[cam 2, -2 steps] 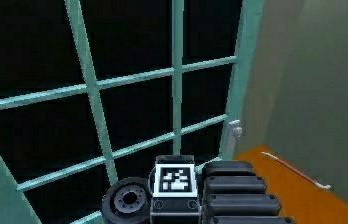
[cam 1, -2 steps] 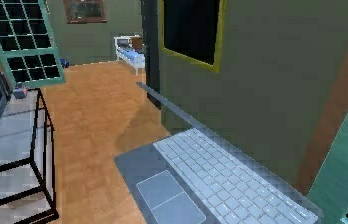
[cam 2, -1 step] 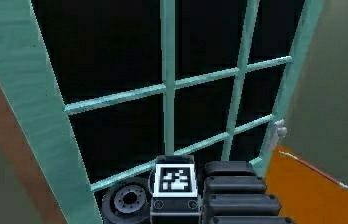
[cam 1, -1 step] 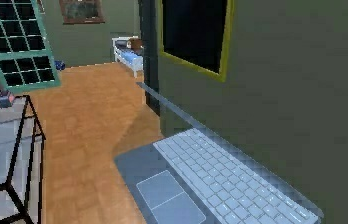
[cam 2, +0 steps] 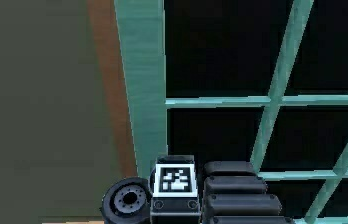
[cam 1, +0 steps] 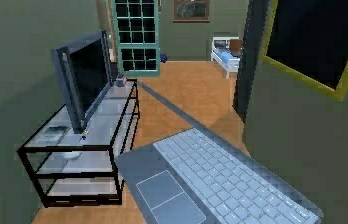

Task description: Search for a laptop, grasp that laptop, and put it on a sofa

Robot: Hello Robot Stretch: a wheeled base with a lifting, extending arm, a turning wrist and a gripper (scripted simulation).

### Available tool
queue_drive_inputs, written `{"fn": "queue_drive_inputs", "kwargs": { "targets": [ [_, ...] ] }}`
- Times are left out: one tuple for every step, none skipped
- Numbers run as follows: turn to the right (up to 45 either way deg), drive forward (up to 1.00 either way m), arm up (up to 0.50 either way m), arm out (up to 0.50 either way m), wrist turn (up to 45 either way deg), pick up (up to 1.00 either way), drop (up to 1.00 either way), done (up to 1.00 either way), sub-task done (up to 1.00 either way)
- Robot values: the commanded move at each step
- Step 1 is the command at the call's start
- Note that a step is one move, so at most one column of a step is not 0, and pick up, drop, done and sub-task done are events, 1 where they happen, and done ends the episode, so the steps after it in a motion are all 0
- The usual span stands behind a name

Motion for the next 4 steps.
{"fn": "queue_drive_inputs", "kwargs": {
  "targets": [
    [0.0, 0.4, 0.0, 0.0, 0.0, 0.0, 0.0, 0.0, 0.0],
    [18.0, 0.0, 0.0, 0.0, 0.0, 0.0, 0.0, 0.0, 0.0],
    [0.0, 0.35, 0.0, 0.0, 0.0, 0.0, 0.0, 0.0, 0.0],
    [-18.0, 0.0, 0.0, 0.0, 0.0, 0.0, 0.0, 0.0, 0.0]
  ]
}}
